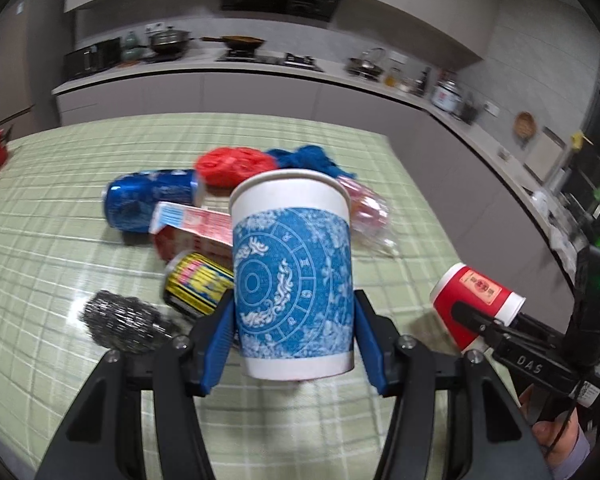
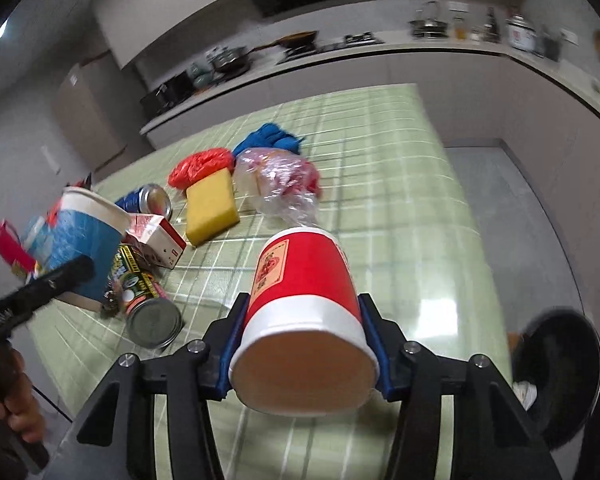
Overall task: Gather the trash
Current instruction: 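Carry the blue and red cups in both tools over the black bucket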
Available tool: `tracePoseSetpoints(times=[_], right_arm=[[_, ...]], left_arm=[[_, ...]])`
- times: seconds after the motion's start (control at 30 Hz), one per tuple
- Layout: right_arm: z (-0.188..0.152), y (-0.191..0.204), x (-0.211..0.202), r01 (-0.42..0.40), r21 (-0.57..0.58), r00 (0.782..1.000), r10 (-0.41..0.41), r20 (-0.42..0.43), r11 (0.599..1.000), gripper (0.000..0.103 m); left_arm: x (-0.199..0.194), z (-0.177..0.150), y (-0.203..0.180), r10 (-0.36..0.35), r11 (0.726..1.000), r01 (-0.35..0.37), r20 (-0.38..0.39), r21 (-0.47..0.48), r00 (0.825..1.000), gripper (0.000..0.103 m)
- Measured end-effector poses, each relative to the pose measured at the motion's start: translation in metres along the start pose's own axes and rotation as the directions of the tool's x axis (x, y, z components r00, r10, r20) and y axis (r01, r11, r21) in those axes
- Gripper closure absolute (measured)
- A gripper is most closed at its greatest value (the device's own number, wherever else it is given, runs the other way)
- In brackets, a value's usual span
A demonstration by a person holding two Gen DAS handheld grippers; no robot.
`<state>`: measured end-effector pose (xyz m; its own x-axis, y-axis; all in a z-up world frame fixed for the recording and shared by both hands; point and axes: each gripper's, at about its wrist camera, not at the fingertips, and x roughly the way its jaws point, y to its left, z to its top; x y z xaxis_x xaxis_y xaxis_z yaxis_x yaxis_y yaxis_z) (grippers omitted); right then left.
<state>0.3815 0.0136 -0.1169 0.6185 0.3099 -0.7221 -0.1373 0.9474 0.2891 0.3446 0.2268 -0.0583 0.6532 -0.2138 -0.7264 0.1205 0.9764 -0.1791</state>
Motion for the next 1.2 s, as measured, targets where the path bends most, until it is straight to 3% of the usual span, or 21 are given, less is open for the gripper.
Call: tracePoseSetpoints(times=[0.2,0.33,0.57,0.77,0.93,1.2], right_arm=[[-0.025,-0.026,-0.055,0.05,0.106,0.996,-0.057,0.068,0.993,0.049],[-0.037,-0.058,-0.088,0.079,0.155,0.989,-0.096,0.108,0.985,0.049],[-0.061,-0.165,-0.147,0.13,0.247,0.976,-0.167,0.136,0.96,0.049],[-0.082,-0.277,-0.188,0.176,0.286,0.972,-0.212,0.101,0.942,0.049],[-0.094,-0.343,-0.181,0.167,0.312,0.98,-0.192,0.052,0.935,0.049],[-0.103,-0.406,-0.113,0.126,0.322,0.992,-0.119,-0.04,0.938,0.049]], left_arm=[[-0.005,-0.009,-0.04,-0.079,0.994,0.08,-0.015,0.072,0.997,0.046],[-0.004,-0.014,-0.09,-0.126,0.984,0.128,-0.025,0.125,0.992,0.046],[0.013,-0.033,-0.199,-0.183,0.966,0.187,-0.042,0.181,0.982,0.046],[0.049,-0.056,-0.301,-0.223,0.952,0.242,-0.115,0.189,0.968,0.046],[0.095,-0.082,-0.356,-0.216,0.949,0.253,-0.193,0.19,0.957,0.046],[0.179,-0.122,-0.374,-0.132,0.97,0.187,-0.316,0.152,0.94,0.045]])
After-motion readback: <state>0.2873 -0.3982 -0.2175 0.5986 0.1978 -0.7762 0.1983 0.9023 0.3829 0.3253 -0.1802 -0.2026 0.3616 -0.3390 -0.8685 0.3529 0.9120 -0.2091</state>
